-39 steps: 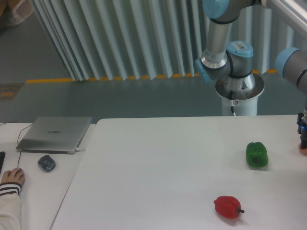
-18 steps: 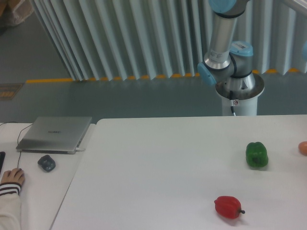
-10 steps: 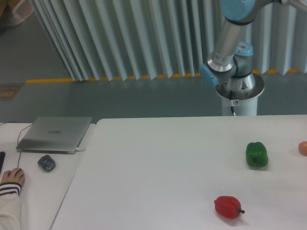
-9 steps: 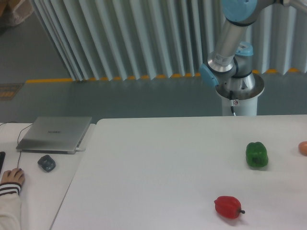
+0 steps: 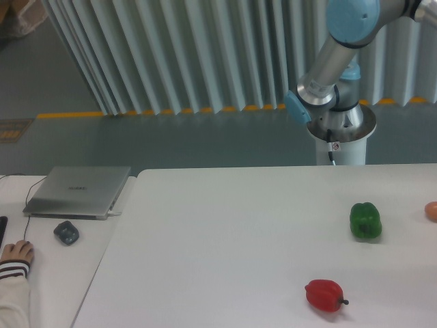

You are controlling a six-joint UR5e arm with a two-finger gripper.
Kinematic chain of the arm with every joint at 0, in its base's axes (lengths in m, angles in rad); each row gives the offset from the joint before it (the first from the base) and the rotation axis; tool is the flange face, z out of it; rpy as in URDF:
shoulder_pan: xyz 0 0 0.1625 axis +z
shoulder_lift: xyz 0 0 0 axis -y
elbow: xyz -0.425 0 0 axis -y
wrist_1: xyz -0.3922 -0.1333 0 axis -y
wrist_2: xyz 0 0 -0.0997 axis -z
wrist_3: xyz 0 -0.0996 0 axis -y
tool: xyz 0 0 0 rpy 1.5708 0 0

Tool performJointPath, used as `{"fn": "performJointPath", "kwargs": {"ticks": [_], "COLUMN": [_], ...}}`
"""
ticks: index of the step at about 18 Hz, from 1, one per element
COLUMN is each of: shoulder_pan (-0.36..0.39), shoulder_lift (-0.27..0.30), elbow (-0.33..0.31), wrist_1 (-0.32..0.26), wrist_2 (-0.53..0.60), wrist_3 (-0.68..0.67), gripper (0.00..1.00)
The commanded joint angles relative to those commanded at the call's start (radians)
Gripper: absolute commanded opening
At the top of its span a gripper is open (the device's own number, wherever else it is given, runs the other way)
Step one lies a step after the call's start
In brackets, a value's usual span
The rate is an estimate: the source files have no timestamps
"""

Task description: Place the triangular bread on the table

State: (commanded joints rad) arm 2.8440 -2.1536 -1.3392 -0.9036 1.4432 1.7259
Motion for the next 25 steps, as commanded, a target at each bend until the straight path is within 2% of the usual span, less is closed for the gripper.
{"fn": "performJointPath", "kwargs": {"ticks": [3, 8, 9, 10, 11, 13, 14, 25], "shoulder_pan": [-0.011, -0.023, -0.025, -0.025, -0.025, -0.028, -0.028, -0.046], "shoulder_lift": [-0.012, -0.026, -0.026, -0.028, -0.028, -0.028, -0.028, 0.017], "elbow": [-0.002, -0.002, -0.002, -0.002, 0.0, 0.0, 0.0, -0.021], "wrist_1": [0.011, 0.017, 0.017, 0.017, 0.017, 0.017, 0.015, 0.009], "wrist_2": [0.043, 0.049, 0.049, 0.049, 0.051, 0.084, 0.092, 0.089], "wrist_3": [-0.044, -0.097, -0.097, -0.097, -0.095, -0.094, -0.086, -0.13], "gripper": [0.99, 0.85, 0.78, 0.65, 0.41, 0.05, 0.0, 0.0]}}
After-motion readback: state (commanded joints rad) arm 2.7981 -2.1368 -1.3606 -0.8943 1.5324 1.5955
